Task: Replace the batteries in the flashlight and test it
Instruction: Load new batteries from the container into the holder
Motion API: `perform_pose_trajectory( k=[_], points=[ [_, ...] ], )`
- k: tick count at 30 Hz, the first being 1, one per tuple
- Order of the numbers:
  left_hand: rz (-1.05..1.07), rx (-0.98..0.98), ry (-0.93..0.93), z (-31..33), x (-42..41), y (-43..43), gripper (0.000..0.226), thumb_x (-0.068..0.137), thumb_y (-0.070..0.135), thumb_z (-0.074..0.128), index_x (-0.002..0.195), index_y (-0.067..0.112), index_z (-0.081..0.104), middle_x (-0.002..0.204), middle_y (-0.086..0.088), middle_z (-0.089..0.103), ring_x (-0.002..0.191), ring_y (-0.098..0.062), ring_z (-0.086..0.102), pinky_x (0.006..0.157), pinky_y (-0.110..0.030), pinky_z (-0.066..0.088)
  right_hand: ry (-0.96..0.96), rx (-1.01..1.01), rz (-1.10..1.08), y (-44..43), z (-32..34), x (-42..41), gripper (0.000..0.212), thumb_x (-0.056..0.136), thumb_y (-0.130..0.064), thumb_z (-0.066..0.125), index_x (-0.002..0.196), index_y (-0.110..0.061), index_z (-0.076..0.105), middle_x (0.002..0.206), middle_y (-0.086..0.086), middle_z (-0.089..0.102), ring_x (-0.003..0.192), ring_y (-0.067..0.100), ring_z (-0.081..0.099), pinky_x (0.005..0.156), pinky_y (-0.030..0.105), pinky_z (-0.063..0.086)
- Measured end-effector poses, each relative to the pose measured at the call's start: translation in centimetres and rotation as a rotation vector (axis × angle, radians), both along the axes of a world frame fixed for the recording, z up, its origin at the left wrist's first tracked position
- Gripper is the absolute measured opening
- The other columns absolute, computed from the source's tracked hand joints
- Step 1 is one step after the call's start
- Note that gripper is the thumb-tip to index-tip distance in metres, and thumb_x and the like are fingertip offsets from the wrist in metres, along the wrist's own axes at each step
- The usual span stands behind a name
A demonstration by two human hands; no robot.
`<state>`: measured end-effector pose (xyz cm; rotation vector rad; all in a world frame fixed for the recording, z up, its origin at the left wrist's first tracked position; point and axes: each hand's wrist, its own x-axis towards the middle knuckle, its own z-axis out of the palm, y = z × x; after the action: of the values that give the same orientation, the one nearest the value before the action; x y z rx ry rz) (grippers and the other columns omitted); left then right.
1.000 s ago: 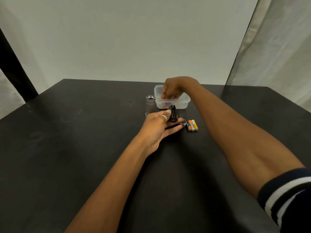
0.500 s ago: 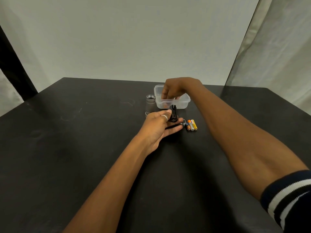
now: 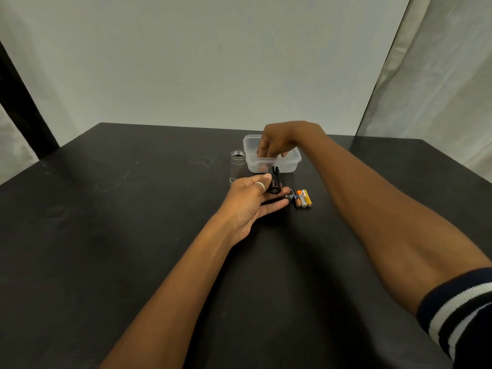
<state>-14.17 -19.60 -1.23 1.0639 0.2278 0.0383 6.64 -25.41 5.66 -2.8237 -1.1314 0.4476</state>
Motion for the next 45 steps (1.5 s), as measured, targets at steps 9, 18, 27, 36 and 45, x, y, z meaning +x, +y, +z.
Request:
perform_pose_trajectory(
  k=[9,18,27,36,45],
  points=[
    [-0.007,-0.006,0.004,0.0,0.1,0.0,0.020,0.106,0.011,0.049,0.107,0.001,0.067,0.108,-0.017,0.069,0.088,-0.017,0.078,0.070,-0.032,0.064,-0.063,-0.047,0.049,0.6,-0.3,-0.1,0.018,0.092,-0.010,0.069,0.105,-0.016,0.080,0.113,0.006,0.073,0.105,0.026,0.068,0.076,0.031,0.060],
    [-0.018,0.000,-0.006,-0.3,0.2,0.3,0.023,0.106,0.012,0.049,0.107,-0.001,0.068,0.110,-0.018,0.072,0.096,-0.021,0.077,0.070,-0.032,0.063,-0.123,0.350,0.001,-1.7,3.2,-4.2,0.025,0.088,-0.009,0.073,0.113,-0.015,0.077,0.102,0.005,0.072,0.087,0.017,0.063,0.076,0.029,0.053],
    [0.020,-0.017,-0.010,0.1,-0.3,0.2,0.023,0.107,0.011,0.047,0.114,0.000,0.066,0.104,-0.016,0.076,0.095,-0.020,0.077,0.068,-0.030,0.062,-0.072,1.004,-0.251,-6.8,1.4,-12.6,0.009,0.090,-0.015,0.074,0.097,-0.009,0.074,0.084,0.006,0.078,0.083,0.020,0.076,0.065,0.028,0.063],
    [0.027,0.002,-0.064,0.1,-0.5,0.1,0.025,0.107,0.011,0.047,0.110,0.002,0.070,0.097,-0.013,0.075,0.086,-0.015,0.077,0.068,-0.027,0.062,-0.390,0.917,-0.223,-7.8,-2.8,-16.2,0.007,0.085,-0.026,0.077,0.089,-0.021,0.074,0.083,-0.010,0.074,0.080,0.005,0.070,0.077,0.038,0.061],
    [0.008,0.030,-0.107,-0.3,-0.3,0.3,0.025,0.106,0.006,0.047,0.118,0.005,0.069,0.107,-0.009,0.078,0.087,-0.013,0.077,0.071,-0.025,0.061,-0.309,0.821,-0.117,-8.0,-3.5,-16.2,0.009,0.082,-0.028,0.083,0.089,-0.024,0.080,0.083,-0.010,0.077,0.080,0.004,0.071,0.079,0.030,0.059]
  ],
)
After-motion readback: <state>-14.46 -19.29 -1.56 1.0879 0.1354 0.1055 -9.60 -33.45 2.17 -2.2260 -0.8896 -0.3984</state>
